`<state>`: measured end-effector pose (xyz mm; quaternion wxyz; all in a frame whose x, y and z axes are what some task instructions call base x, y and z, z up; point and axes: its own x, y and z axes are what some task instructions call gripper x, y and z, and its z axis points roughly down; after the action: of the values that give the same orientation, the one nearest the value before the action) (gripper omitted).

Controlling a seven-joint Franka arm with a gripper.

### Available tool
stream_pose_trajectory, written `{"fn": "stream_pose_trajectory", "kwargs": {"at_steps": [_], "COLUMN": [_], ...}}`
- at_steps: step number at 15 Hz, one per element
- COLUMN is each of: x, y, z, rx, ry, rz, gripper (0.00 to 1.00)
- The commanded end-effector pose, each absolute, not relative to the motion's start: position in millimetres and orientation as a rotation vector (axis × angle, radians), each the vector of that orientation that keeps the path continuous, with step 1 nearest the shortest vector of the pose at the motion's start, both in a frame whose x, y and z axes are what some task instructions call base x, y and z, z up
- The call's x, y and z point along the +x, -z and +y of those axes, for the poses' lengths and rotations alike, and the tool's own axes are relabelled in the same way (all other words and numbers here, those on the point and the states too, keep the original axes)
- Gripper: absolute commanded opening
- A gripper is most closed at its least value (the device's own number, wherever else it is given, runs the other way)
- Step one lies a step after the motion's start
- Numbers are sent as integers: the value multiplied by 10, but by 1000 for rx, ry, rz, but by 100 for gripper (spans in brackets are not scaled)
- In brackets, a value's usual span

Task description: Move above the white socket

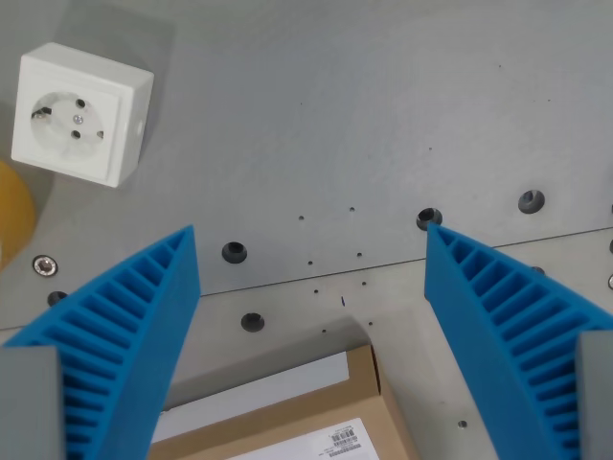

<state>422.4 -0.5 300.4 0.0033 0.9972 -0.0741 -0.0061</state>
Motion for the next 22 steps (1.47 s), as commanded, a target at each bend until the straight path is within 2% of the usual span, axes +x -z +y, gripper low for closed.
{"fn": "stream_pose_trajectory", "kwargs": {"at_steps": [1,12,22], "x": [4224,4234,4253], "y": [-3020,-2966,-2742], "z": [-6,45,257], "rx": [3126,3135,3107], "ry": [12,-4,-68], "rz": [-233,-22,436], "gripper": [100,100,100]}}
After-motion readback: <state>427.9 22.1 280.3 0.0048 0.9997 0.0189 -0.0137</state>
